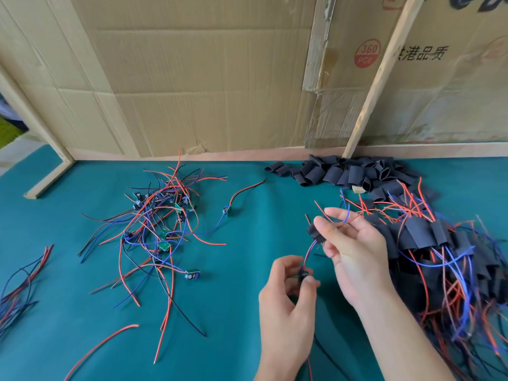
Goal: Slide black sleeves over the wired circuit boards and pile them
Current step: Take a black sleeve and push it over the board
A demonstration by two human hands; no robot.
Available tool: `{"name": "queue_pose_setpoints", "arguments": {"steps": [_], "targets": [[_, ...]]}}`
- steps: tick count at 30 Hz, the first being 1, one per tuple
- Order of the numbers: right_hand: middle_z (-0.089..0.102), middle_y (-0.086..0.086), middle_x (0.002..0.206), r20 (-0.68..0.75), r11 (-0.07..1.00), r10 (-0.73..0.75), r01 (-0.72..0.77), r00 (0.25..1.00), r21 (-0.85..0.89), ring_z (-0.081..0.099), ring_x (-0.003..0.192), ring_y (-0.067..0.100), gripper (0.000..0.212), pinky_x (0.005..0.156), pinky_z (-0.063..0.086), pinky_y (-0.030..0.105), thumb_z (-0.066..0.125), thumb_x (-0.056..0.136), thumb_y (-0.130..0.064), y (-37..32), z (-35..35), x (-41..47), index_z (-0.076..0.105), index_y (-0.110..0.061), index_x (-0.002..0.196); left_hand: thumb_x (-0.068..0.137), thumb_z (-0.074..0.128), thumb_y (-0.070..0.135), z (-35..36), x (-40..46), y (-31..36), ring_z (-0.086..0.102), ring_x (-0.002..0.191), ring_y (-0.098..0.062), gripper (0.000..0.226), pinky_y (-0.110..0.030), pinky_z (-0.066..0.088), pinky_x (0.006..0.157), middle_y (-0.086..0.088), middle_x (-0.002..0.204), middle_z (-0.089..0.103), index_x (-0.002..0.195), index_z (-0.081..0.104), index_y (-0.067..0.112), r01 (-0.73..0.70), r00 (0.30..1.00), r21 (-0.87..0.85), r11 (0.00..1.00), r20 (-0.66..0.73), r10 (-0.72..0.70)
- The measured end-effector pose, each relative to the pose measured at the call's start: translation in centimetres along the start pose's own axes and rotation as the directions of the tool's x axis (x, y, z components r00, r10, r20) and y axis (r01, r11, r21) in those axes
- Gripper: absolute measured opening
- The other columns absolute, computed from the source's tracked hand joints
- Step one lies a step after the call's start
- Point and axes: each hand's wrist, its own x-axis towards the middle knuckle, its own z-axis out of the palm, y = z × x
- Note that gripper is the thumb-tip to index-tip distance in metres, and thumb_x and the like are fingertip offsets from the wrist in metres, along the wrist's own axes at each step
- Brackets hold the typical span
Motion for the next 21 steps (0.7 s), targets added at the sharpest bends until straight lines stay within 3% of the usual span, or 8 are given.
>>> {"name": "queue_pose_setpoints", "arguments": {"steps": [4,9,12,14,21], "targets": [[0.06,0.001,0.062,0.043,0.99,-0.043,0.049,0.998,-0.135,0.046,0.047,0.013,0.038,0.052,0.043,0.018,0.086,0.075,-0.013,0.0,-0.2,-0.1,0.069,-0.009,0.108,0.089,0.072,0.009,0.0,0.1,-0.2,0.076,0.084,-0.017,0.031,-0.026,0.058,0.078,0.012,0.097,0.075,0.105,0.064,0.035,-0.011,0.999,0.031,0.999,-0.036,0.012],[0.063,0.001,0.06,0.138,0.941,0.042,0.007,0.989,-0.339,0.047,0.049,0.016,0.037,0.05,0.042,0.02,0.086,0.079,-0.005,0.7,-0.3,-0.2,0.068,-0.012,0.111,0.09,0.069,-0.007,-0.2,0.3,-0.5,0.074,0.1,-0.007,0.047,-0.016,0.054,0.088,0.018,0.108,0.076,0.118,0.062,0.03,-0.004,0.994,0.057,0.998,-0.109,0.01],[0.075,0.001,0.071,0.165,0.843,0.047,0.05,0.985,-0.536,0.059,0.057,0.012,0.037,0.054,0.046,0.022,0.089,0.077,-0.015,0.9,0.0,-0.5,0.071,-0.022,0.108,0.091,0.058,-0.014,-0.2,0.2,-0.4,0.07,0.112,-0.004,0.057,-0.017,0.051,0.098,0.018,0.116,0.075,0.125,0.062,0.031,0.0,0.995,0.108,0.994,-0.102,0.011],[0.077,0.0,0.074,0.18,0.799,0.029,0.086,0.983,-0.595,0.063,0.059,0.008,0.034,0.053,0.047,0.02,0.09,0.076,-0.018,1.0,0.0,-0.6,0.072,-0.025,0.104,0.092,0.053,-0.016,-0.1,0.1,-0.2,0.068,0.112,0.001,0.064,-0.013,0.049,0.097,0.021,0.116,0.074,0.125,0.061,0.038,0.001,0.993,0.141,0.99,-0.121,0.016],[0.07,-0.01,0.061,0.357,0.599,-0.064,0.322,0.932,-0.734,0.053,0.049,0.001,0.016,0.055,0.041,0.012,0.09,0.078,-0.022,0.9,-0.5,-0.6,0.074,-0.023,0.076,0.095,0.051,-0.012,0.0,0.1,0.2,0.065,0.105,0.014,0.066,-0.001,0.044,0.087,0.048,0.111,0.062,0.124,0.049,0.047,0.002,0.993,0.208,0.978,-0.12,0.023]]}}
